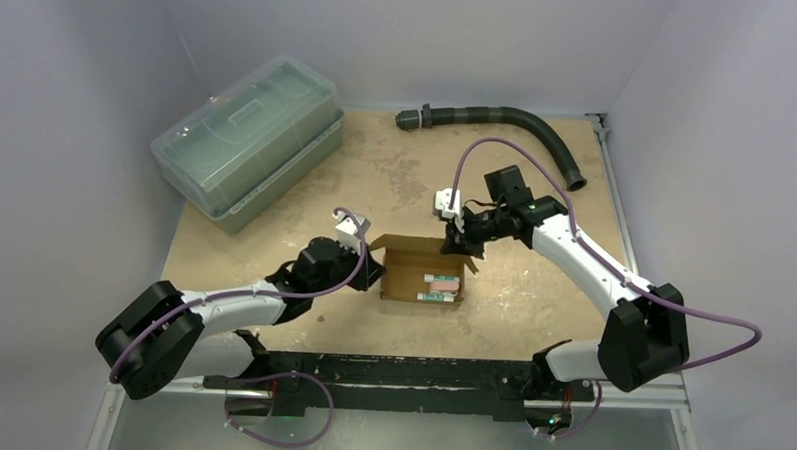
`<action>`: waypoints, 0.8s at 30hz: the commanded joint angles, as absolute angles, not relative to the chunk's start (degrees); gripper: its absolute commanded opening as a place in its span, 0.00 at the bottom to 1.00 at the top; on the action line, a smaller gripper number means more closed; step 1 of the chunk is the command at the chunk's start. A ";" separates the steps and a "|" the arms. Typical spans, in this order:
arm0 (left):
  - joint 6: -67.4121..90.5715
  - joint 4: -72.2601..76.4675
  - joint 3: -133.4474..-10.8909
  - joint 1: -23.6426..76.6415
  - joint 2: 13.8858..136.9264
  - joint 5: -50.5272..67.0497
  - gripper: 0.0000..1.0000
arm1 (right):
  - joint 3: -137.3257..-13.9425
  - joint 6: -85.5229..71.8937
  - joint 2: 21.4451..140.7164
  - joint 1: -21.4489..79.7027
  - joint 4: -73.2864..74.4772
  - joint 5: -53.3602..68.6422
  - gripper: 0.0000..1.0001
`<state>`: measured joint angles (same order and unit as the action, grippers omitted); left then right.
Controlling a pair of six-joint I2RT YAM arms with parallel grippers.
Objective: Fold the paper box
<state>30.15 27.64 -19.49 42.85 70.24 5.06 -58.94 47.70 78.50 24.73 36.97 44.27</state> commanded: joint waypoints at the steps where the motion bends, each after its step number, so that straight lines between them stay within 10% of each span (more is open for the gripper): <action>1: 28.66 23.52 -20.80 42.47 68.28 6.52 0.11 | -60.81 49.37 78.93 25.03 39.54 43.29 0.00; 17: 36.12 3.44 -23.87 42.50 45.81 3.65 0.14 | -61.08 50.27 79.19 25.03 40.41 42.84 0.00; 24: 25.69 -3.97 -34.55 42.46 43.97 -1.68 0.56 | -61.25 50.36 79.49 25.01 40.65 43.20 0.00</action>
